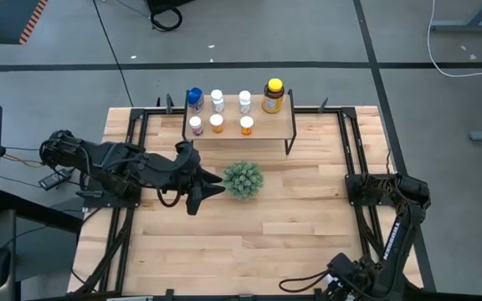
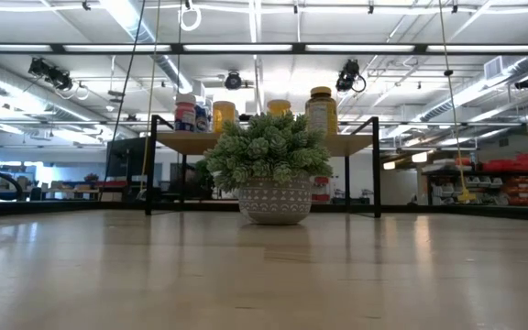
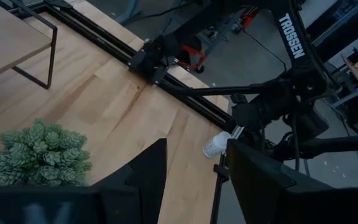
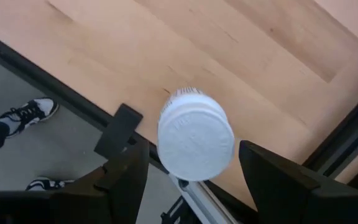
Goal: Pick and place medicine bottles onto shelf by color
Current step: Put the white medicine bottle on the shelf
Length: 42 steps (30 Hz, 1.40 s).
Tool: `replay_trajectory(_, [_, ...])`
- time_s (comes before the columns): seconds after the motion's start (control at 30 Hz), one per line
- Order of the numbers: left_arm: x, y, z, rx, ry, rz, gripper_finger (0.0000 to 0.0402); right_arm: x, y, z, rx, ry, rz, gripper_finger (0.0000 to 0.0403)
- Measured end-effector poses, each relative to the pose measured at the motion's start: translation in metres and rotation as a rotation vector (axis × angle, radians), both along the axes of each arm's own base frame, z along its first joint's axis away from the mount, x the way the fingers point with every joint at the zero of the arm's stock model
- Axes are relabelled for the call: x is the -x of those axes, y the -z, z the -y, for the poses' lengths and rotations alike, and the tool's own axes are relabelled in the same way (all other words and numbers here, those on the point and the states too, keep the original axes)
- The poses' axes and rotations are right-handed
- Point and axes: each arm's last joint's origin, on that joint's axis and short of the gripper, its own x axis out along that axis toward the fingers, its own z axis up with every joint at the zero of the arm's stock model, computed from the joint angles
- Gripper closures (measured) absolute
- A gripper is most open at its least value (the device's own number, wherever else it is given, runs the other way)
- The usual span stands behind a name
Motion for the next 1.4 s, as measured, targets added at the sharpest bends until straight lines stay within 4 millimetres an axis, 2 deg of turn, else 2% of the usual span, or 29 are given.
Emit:
replay_trajectory(0.53, [0.003,0.000,0.008,0.025,0.020,-0.004,0.0228,0.001,0.026,0.002,-0.028,0.011,-0.011,0.0145])
replay_trajectory(0.83, [0.006,0.000,0.014,0.033,0.042,-0.004,0.0228,0.002,0.026,0.002,-0.031,0.020,-0.018,0.0147])
replay_trajectory(1.07, [0.006,0.000,0.014,0.048,0.035,-0.003,0.0228,0.001,0.026,0.002,-0.031,0.022,-0.012,0.0193])
replay_trajectory(1.17, [0.005,0.000,0.013,0.048,0.034,-0.001,0.0228,0.000,0.023,0.001,-0.038,0.022,-0.002,0.0194])
replay_trajectory(1.3, [0.004,-0.002,0.012,0.057,0.028,0.023,0.0228,-0.006,0.016,0.000,-0.047,0.040,0.039,0.0194])
replay_trajectory(1.4, [0.002,-0.008,0.013,0.051,0.039,0.079,0.0228,-0.019,0.011,0.006,-0.039,0.044,0.040,0.0192])
